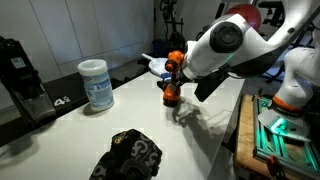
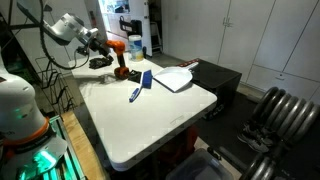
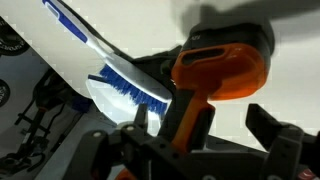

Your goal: Rotate the hand drilling machine clockwise and press the trigger switch

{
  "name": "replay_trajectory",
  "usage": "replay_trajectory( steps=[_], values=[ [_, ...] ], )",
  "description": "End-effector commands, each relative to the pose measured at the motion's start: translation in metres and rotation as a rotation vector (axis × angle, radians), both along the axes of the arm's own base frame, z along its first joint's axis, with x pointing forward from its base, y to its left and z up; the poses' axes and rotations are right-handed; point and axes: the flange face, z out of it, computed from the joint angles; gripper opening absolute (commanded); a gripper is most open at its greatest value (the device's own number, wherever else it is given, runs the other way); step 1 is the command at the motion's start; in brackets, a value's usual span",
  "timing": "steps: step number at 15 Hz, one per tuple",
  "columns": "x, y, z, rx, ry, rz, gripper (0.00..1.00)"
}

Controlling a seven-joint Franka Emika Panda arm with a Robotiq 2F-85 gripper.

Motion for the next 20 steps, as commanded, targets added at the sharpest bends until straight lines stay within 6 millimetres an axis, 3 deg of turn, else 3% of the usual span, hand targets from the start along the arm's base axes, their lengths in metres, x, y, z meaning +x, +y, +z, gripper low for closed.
replay_trajectory(
  steps=[1,7,17,20],
  values=[
    [0.001,-0.002,-0.001,0.002,0.008,0.023,1.0],
    [-0.011,0.0,-0.004,-0.022,0.013,0.316,1.0],
    [-0.031,-0.041,-0.004,-0.08,0.059,0.363,1.0],
    [-0.029,-0.058,-0.004,-0.066,0.04,0.397,1.0]
  ],
)
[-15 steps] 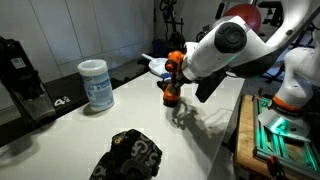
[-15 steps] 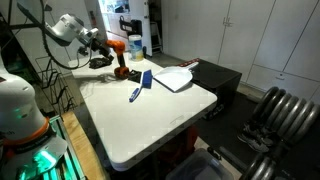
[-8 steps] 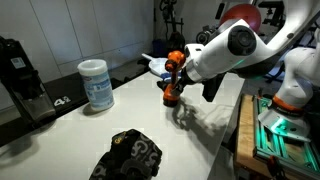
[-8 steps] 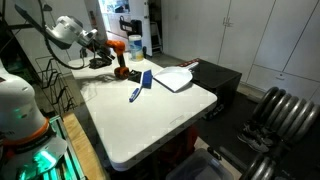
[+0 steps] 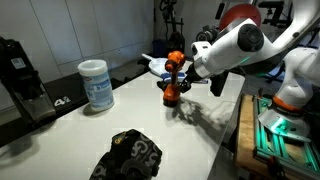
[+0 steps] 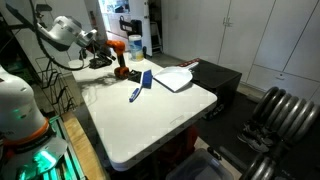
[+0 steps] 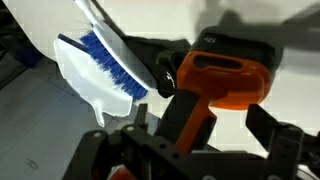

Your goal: Rotate the hand drilling machine clockwise and press the trigger switch

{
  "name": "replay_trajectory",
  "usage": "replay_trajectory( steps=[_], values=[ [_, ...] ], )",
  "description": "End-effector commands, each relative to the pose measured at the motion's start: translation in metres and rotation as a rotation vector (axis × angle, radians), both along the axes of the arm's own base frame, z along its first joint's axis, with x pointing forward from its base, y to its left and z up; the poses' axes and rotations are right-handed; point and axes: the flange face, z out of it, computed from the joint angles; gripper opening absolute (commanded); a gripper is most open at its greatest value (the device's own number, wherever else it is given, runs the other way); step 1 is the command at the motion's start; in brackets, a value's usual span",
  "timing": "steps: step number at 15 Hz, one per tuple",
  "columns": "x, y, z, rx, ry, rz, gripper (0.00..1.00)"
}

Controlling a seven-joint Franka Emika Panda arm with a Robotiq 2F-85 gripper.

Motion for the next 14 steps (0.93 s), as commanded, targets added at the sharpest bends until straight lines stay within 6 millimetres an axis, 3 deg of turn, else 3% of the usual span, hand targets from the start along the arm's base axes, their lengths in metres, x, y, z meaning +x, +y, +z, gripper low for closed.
replay_trajectory(
  steps=[1,10,14],
  values=[
    [-0.003,-0.024,0.001,0.016,-0.021,0.06,1.0],
    [0.012,-0.047,-0.001,0.114,-0.077,0.14,1.0],
    [0.015,-0.044,-0.009,0.197,-0.103,0.147,1.0]
  ],
)
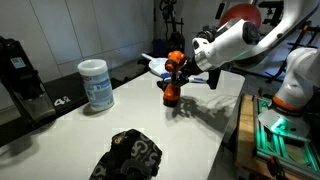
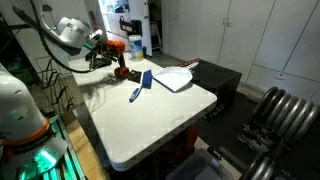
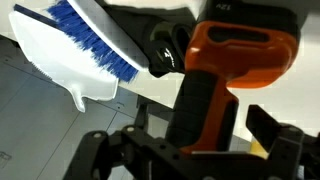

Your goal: Rotate the hand drilling machine clockwise and press the trigger switch

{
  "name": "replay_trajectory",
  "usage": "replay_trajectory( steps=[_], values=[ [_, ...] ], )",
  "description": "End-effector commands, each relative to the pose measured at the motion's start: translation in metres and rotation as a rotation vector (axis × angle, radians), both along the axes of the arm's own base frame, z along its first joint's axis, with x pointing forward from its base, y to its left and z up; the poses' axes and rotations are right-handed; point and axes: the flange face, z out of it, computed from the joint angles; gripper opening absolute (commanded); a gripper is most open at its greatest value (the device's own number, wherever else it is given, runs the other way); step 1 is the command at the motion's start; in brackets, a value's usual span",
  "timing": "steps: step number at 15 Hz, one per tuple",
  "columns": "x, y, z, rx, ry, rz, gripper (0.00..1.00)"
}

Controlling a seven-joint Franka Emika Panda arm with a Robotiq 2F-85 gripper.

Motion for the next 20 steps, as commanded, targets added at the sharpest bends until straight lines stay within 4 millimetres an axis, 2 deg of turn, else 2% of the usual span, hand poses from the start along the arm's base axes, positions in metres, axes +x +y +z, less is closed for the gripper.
replay_trajectory(
  steps=[1,16,20],
  values=[
    [-0.003,0.001,-0.009,0.081,-0.017,0.019,1.0],
    [0.0,-0.006,-0.016,0.147,-0.101,-0.013,1.0],
    [0.002,-0.008,-0.015,0.157,-0.117,-0.023,0.96]
  ],
)
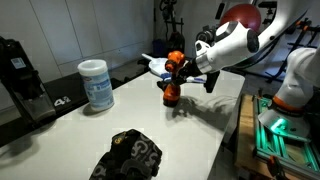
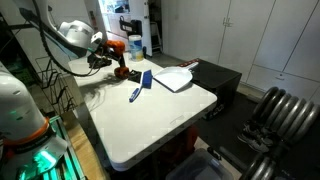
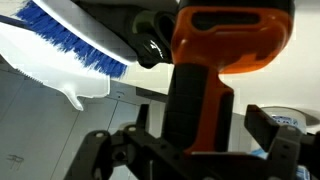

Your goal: Rotate the hand drilling machine clockwise and press the trigger switch

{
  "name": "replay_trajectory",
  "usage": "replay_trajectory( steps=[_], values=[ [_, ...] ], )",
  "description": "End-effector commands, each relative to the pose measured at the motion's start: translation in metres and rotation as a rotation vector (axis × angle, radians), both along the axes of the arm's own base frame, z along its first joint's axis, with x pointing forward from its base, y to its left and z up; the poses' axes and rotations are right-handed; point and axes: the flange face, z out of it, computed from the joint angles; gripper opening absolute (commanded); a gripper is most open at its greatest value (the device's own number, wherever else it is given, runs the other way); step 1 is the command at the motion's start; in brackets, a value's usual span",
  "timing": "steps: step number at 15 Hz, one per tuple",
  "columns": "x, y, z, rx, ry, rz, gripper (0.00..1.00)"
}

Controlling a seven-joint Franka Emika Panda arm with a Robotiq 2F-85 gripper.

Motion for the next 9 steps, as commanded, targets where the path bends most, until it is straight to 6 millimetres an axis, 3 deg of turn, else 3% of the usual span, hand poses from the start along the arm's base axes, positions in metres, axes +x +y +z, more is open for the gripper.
replay_trajectory(
  steps=[1,5,9],
  values=[
    [0.0025,-0.003,-0.0026,0.02,-0.012,-0.001,0.96],
    [0.0041,-0.0036,-0.0037,0.02,-0.01,-0.005,0.94],
    [0.0045,-0.0033,-0.0055,0.024,-0.003,-0.004,0.77]
  ],
)
